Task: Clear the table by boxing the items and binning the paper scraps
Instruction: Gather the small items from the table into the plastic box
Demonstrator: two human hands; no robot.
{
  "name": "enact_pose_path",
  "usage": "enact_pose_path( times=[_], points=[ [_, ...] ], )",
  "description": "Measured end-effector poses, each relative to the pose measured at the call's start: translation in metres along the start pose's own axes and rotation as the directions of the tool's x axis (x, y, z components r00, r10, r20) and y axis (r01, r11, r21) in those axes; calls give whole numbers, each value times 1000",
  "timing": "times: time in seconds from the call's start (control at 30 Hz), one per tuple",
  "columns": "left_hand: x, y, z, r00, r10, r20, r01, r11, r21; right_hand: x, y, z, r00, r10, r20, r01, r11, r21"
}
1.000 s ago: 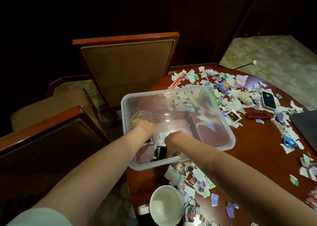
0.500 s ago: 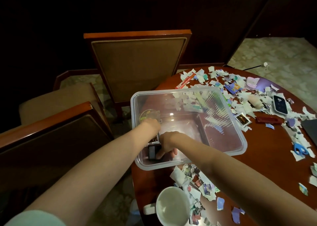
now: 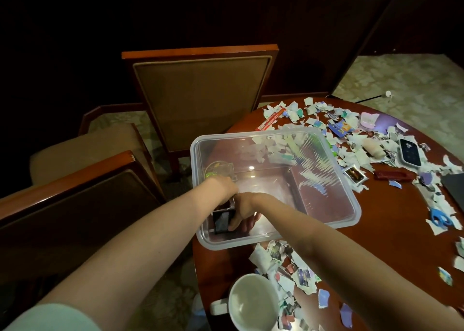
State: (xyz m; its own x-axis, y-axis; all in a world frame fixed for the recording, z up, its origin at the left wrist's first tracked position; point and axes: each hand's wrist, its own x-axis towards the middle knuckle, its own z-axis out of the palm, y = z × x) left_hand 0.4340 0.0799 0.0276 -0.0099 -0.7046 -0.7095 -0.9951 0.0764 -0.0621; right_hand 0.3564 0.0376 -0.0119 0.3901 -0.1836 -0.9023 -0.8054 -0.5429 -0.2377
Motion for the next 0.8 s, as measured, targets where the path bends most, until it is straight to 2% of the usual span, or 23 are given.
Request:
enact_pose_path(
  times=[0.13,0.33,0.5,0.57,0.73,0.8],
  points=[
    [-2,3,-3,998,55,19,-54,998,-21,3,3,3,999,-1,44,2,999,-37],
    [-2,1,-3,995,44,85,-46,999,12,2,3,3,999,-15,44,15,1000,-9],
    [-3,2,-3,998,12,54,-12,1000,14,-13,-7,2,996,78,39,-83,989,122],
    [-4,2,-3,998,10,66,-10,1000,3,-21,-10,3,993,115,-12,-112,985,128],
    [-9,3,-8,994,9,106,-5,1000,-29,-39,-15,0,988,149,-28,-151,987,-60],
    [-12,5,-11,994,4,106,-1,1000,-20,-48,-17,-4,989,122,-86,-135,978,-162]
  ],
)
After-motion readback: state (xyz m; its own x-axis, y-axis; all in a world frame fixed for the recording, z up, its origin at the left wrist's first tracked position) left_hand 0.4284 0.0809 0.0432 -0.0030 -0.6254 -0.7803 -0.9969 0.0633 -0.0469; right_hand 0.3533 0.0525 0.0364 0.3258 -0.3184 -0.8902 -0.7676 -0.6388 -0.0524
